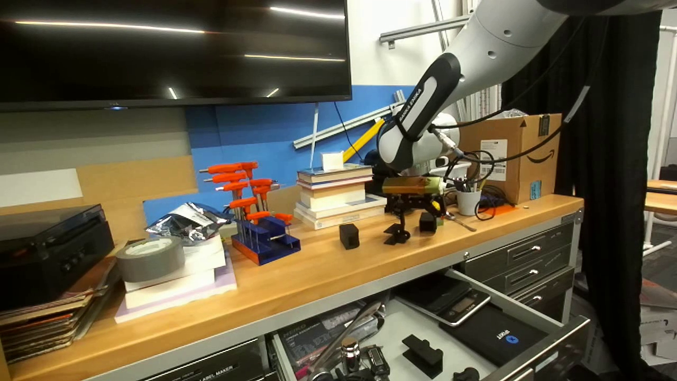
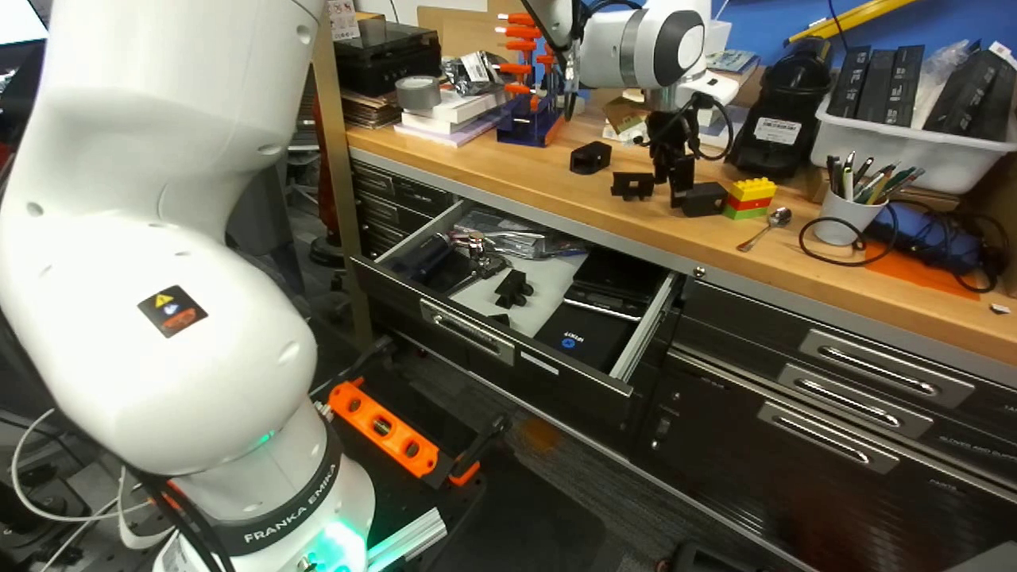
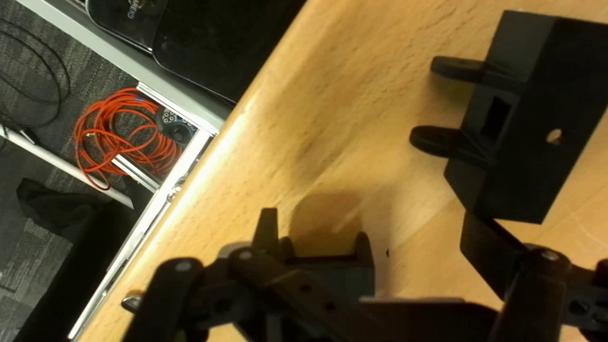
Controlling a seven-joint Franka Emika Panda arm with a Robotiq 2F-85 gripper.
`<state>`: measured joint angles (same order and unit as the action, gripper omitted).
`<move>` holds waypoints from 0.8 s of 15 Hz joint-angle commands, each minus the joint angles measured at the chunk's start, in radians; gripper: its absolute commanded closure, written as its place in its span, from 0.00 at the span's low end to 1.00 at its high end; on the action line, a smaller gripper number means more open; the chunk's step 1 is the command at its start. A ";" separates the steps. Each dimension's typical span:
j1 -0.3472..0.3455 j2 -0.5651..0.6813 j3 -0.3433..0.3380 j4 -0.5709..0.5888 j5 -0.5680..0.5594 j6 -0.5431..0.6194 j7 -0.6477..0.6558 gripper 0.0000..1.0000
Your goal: Open the middle topmost drawer and take out two black objects
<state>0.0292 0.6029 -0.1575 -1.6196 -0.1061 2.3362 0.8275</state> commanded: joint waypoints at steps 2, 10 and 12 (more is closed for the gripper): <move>0.044 -0.157 0.004 -0.104 -0.006 -0.068 -0.017 0.00; 0.045 -0.560 0.084 -0.412 0.024 -0.292 -0.212 0.00; 0.039 -0.671 0.108 -0.500 0.057 -0.331 -0.315 0.00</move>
<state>0.0918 0.1228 -0.0909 -1.9558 -0.0958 2.0378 0.6515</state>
